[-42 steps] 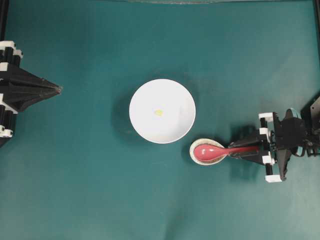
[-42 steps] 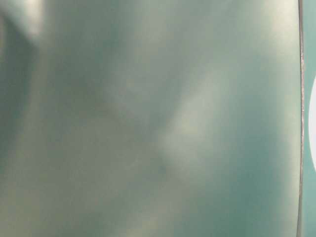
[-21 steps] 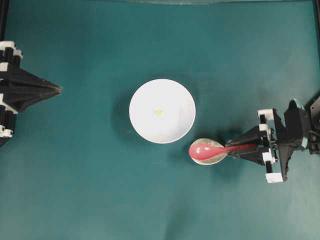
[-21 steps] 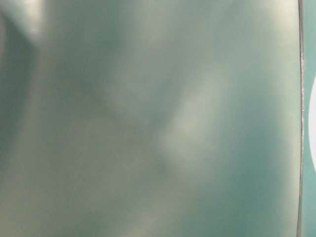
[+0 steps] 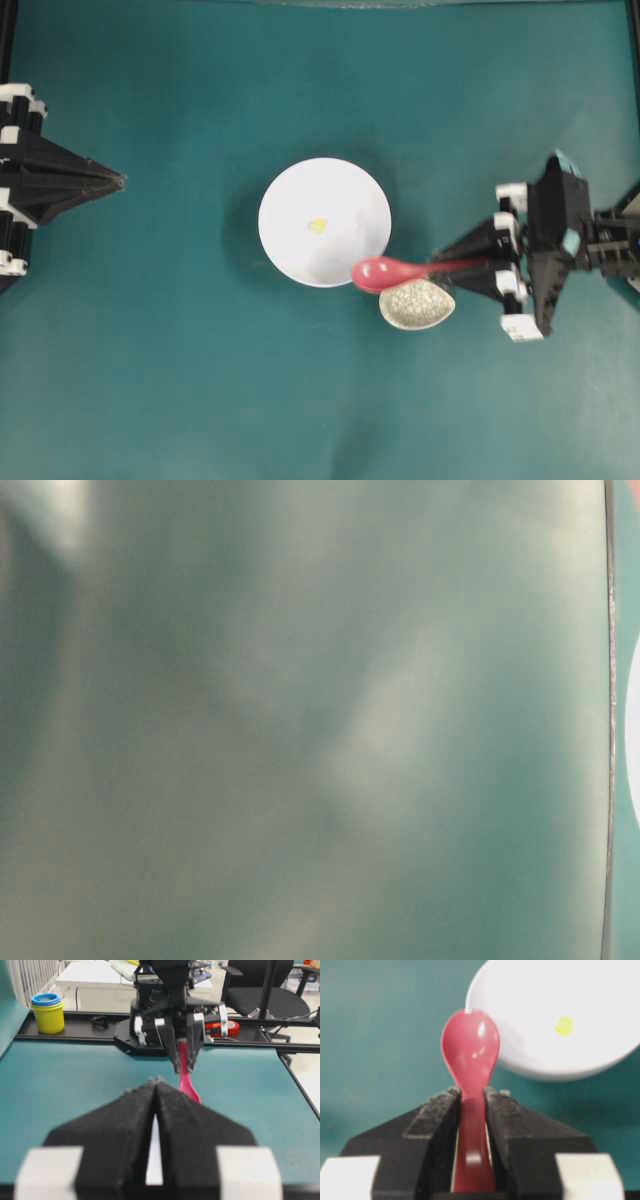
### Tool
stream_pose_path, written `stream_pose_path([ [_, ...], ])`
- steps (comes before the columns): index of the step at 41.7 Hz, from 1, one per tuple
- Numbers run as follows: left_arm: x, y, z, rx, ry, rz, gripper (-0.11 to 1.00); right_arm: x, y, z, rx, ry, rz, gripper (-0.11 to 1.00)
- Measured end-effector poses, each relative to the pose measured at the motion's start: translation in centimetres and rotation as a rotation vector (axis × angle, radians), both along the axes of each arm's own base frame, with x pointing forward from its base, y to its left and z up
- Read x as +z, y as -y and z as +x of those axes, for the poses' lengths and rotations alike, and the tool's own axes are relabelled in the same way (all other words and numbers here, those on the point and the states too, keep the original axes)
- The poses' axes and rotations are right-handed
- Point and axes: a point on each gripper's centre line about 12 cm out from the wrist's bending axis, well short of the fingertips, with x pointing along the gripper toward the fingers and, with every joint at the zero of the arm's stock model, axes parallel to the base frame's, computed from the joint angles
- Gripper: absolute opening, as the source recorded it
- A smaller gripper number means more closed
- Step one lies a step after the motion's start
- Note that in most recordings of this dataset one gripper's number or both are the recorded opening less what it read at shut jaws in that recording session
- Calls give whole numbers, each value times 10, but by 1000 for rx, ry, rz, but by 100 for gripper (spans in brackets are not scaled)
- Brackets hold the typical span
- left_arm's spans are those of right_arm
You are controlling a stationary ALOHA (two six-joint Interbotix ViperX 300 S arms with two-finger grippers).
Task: Scoop the yellow hexagonal prism block from the bowl with a spoon using the right arm.
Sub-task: 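Lift the spoon and carry it over the white bowl, then lower the spoon into the bowl and slide it under the yellow block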
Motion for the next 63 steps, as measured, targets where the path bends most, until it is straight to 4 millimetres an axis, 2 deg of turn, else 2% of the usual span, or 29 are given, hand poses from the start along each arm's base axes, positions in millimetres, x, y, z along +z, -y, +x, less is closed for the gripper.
stream_pose_path([
  [13, -1, 0, 0, 2, -8, 0, 0, 30, 31, 25, -23, -164, 42, 22],
  [20, -1, 0, 0, 2, -9, 2, 0, 37, 49, 38, -30, -274, 64, 22],
  [27, -1, 0, 0, 2, -8, 2, 0, 32, 59, 52, -13, -387, 62, 22],
  [38, -1, 0, 0, 2, -9, 2, 0, 20, 60, 76, 54, -550, 40, 22],
  [44, -1, 0, 0, 2, -9, 2, 0, 17, 60, 86, 67, -585, 34, 22],
  [63, -1, 0, 0, 2, -9, 0, 0, -1, 62, 96, 65, -625, 39, 22],
])
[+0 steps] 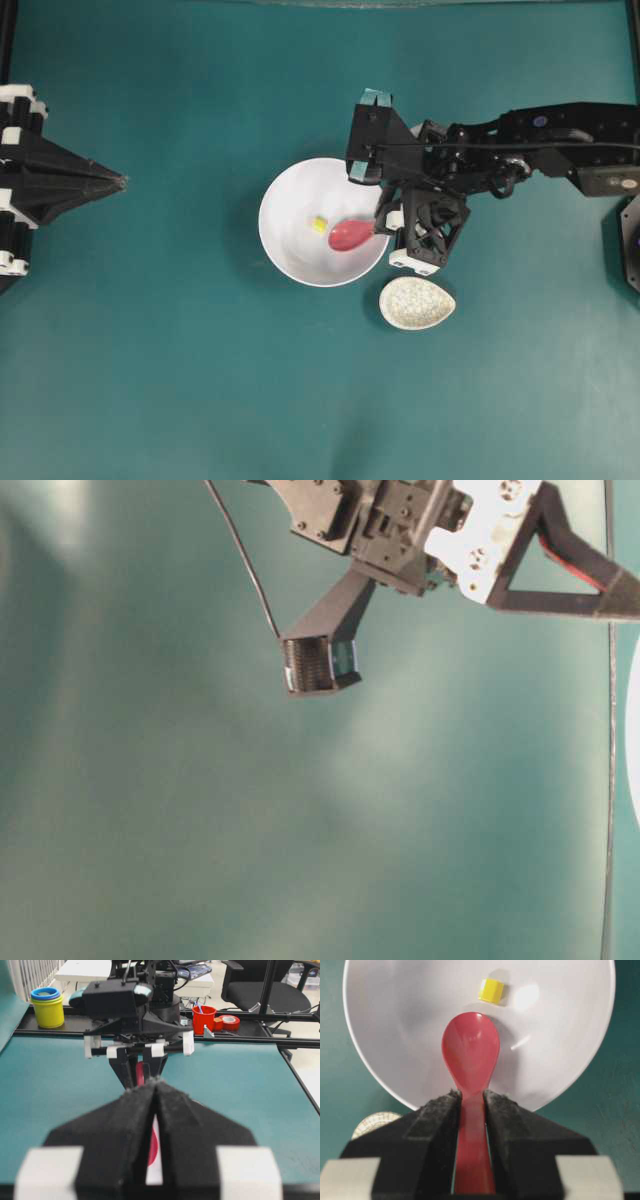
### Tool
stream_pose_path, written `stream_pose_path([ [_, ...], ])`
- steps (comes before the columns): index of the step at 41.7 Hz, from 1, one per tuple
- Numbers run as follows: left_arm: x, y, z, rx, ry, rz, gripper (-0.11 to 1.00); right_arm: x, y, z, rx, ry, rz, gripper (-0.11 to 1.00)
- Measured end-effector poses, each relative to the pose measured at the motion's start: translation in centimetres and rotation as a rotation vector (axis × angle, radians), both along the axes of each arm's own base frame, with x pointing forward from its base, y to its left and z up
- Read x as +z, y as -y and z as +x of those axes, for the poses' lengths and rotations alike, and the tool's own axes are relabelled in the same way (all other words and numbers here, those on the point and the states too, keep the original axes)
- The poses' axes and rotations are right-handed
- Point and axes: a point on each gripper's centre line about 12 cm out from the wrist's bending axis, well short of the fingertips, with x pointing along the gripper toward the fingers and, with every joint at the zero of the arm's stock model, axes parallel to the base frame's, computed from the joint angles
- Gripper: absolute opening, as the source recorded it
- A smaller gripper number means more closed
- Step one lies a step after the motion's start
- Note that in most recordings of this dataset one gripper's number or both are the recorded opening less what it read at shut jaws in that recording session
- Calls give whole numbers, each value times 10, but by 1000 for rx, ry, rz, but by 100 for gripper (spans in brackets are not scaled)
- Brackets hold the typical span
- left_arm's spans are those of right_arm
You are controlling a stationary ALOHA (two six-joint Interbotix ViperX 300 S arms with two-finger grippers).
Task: Scoop the yellow hexagonal prism block from the bowl with a spoon using the right arm.
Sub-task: 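Lower the spoon into the bowl and slide it under the yellow block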
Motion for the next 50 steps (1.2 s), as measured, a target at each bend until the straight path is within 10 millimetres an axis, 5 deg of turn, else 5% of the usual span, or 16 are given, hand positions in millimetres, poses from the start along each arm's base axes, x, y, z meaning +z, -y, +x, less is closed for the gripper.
stream_pose_path([
  [34, 1, 0, 0, 0, 3, 2, 0, -3, 13, 31, -41, 119, -48, 22],
  [50, 1, 0, 0, 0, 3, 0, 0, 30, 16, 38, -92, 220, -32, 22],
])
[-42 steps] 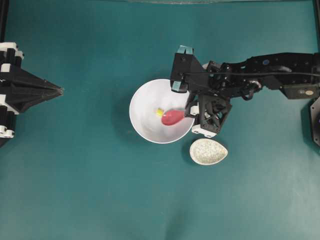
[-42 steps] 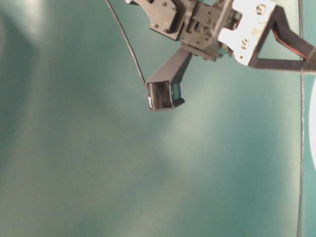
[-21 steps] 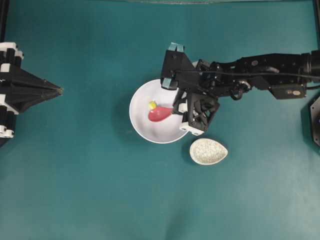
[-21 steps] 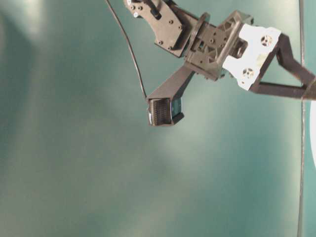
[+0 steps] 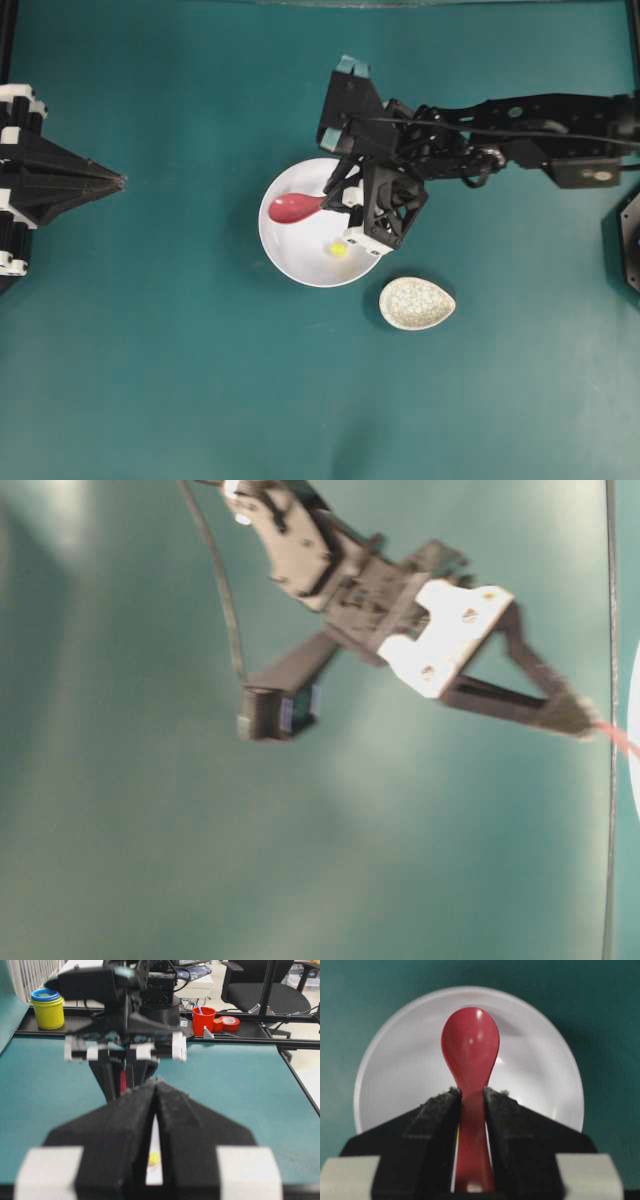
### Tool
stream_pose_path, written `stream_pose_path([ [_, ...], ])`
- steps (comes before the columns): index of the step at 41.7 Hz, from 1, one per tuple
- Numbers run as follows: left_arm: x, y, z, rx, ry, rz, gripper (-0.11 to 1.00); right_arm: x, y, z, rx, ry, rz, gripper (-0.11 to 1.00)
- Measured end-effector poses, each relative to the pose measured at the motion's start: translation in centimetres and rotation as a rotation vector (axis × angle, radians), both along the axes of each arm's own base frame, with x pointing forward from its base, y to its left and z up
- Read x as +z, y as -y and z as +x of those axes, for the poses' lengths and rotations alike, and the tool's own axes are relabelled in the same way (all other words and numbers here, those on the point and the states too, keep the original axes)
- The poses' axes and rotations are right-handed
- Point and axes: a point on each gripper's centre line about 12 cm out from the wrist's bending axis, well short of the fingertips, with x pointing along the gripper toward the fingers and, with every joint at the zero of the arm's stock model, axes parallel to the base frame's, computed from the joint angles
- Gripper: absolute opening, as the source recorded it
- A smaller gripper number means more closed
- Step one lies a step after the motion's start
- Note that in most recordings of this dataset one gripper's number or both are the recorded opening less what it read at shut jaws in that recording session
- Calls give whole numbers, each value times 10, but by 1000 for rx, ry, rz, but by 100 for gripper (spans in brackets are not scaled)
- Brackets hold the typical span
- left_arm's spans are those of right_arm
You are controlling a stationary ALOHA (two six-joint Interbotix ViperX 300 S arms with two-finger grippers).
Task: Scoop the yellow hexagonal prism block from the bowl with a spoon using the right arm.
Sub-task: 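Lower the spoon into the bowl and slide it under the yellow block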
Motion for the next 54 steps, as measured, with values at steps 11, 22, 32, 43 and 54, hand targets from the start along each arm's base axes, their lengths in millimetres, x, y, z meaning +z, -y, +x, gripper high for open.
stream_pose_path([
  [11, 0, 0, 0, 0, 0, 0, 0, 20, -8, -22, 1, -82, 71, 22],
  [22, 0, 0, 0, 0, 0, 2, 0, 15, -16, -41, 38, -254, 118, 22],
  [32, 0, 0, 0, 0, 0, 2, 0, 9, -15, -44, 54, -304, 93, 22],
  [43, 0, 0, 0, 0, 0, 2, 0, -10, -11, -38, 61, -363, 66, 22],
  [54, 0, 0, 0, 0, 2, 5, 0, -20, -9, -30, 63, -385, 57, 22],
])
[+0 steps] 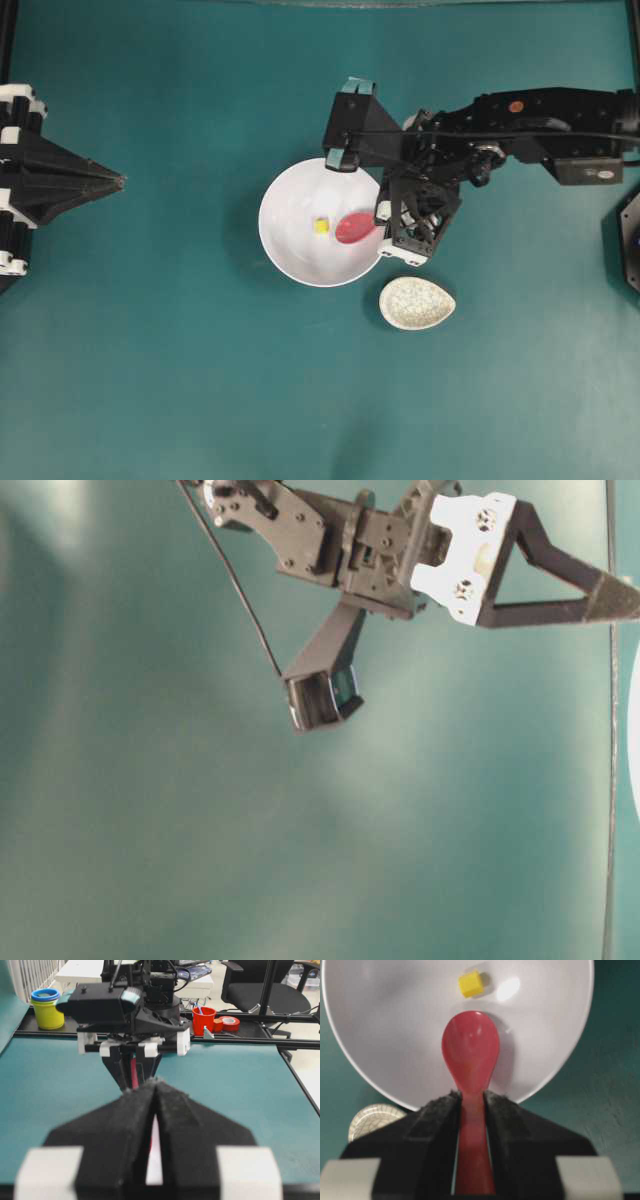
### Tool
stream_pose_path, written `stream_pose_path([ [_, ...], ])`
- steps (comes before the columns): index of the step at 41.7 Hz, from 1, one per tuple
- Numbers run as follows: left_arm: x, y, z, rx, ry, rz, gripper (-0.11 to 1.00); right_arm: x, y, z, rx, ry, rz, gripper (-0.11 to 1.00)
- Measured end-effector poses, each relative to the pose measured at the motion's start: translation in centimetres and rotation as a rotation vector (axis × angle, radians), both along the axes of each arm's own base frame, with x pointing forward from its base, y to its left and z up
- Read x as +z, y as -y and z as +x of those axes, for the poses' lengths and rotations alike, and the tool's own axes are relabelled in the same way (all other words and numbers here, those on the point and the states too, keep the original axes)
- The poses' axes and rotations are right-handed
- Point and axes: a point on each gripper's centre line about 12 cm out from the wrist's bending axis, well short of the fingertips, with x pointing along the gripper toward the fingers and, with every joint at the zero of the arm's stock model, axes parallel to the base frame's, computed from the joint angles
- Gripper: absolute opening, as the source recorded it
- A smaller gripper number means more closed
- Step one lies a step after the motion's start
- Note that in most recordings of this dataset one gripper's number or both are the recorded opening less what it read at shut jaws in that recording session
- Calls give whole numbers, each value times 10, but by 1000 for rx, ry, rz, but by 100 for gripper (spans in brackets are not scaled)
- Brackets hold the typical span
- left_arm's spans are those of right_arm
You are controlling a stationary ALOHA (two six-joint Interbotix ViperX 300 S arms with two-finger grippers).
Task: Scoop the yellow hexagonal prism block from the bowl with a spoon using the right arm.
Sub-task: 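Lower the spoon into the bowl and slide it under the yellow block, then lift the spoon with the yellow block up out of the bowl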
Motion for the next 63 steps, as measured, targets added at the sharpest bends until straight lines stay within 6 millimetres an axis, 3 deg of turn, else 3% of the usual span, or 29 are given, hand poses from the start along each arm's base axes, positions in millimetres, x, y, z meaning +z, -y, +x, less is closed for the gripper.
stream_pose_path([
  [19, 0, 0, 0, 0, -2, 3, 0, -9, 5, 19, -4, 57, -24, 22],
  [63, 0, 0, 0, 0, -2, 5, 0, 7, 12, 40, -39, 273, -77, 22],
])
